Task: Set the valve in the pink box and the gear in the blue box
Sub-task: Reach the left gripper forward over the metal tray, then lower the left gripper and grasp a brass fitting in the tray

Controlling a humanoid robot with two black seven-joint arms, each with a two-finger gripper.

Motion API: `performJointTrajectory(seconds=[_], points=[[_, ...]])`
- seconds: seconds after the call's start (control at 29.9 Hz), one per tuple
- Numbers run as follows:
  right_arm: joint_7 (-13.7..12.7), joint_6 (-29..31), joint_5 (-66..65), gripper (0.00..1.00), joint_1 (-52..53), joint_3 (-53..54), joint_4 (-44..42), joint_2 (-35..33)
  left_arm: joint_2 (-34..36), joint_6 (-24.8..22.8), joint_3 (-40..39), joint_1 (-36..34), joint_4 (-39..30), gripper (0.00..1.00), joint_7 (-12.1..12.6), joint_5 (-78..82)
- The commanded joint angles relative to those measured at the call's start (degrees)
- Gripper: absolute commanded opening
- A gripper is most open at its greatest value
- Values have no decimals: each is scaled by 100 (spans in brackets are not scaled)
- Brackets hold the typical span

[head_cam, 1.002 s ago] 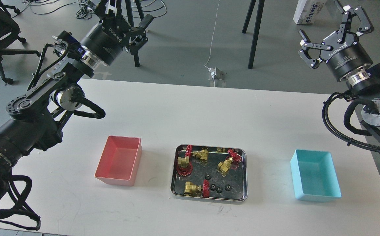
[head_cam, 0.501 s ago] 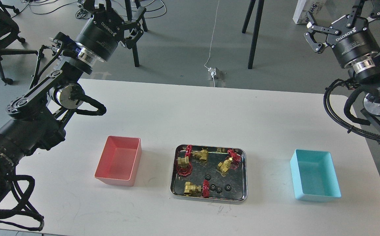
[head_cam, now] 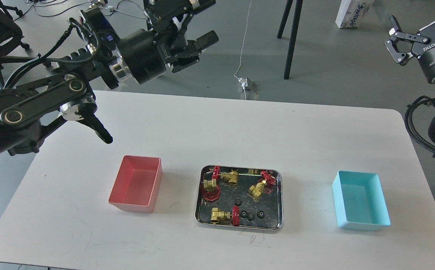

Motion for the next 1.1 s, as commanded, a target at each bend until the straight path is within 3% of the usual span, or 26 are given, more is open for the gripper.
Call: performJointTrajectory(seconds=[0.0,0.07,0.13,0.23,0.3,0.47,0.63,0.83,1.07], points=[[0,1,-1,99,-156,13,28,-132,-212,383,2628,-1627,-1,100,0,887],[-8,1,-1,99,-173,5,19,-167,-694,541,3807,-2305,-1,100,0,1354],[-227,10,-27,99,-165,-13,11,-220,-1090,822,4784,-2755,-9,100,0,1785],[-1498,1,-54,99,-77,48,28,-273,-1556,1471,5726,-2949,-54,100,0,2400],[-2054,-69,-36,99,89,127,28,-264,-1873,1876,6087,-2950,-54,100,0,2594],[-2153,-279,-71,99,1266,14,-77,-264,-2620,2247,6493,-2844,-36,100,0,2604],[-2311,-535,-71,99,2216,-398,-306,-98,-2858,2519,6502,-2686,87,100,0,2569],[-2311,-737,-71,99,2252,-532,-297,219,-2929,2537,6511,-2397,236,99,0,2569],[-2267,-702,-53,99,1971,-453,-235,219,-2903,2546,6502,-1755,798,91,0,2595]])
